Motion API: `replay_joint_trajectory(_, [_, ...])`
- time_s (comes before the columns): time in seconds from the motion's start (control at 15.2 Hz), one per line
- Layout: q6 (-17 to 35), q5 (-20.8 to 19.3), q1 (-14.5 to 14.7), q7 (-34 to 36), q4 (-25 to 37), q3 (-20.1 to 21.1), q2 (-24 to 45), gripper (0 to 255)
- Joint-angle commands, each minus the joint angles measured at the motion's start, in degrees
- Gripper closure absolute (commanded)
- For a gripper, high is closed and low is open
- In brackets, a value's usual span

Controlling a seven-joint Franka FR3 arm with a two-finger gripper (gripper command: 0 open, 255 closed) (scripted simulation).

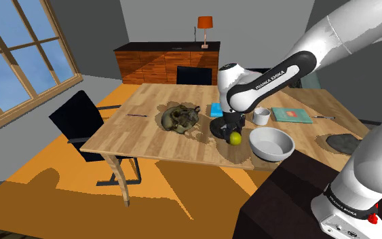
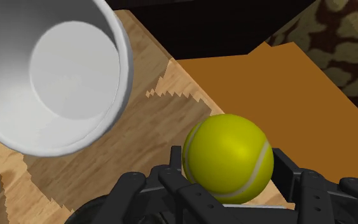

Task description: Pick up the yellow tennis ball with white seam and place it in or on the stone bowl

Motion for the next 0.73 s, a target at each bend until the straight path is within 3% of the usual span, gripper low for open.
replay_joint_trajectory(0.0, [-1.6, 0.3, 0.0, -0.4, 0.6, -0.1, -1.1, 255])
replay_joint_trajectory(0.2, [-3.6, 0.7, 0.0, -0.7, 1.3, -0.1, -2.3, 255])
replay_joint_trajectory(0.66, [-5.8, -2.6, -3.7, -6.3, 13.7, -3.8, 7.6, 255])
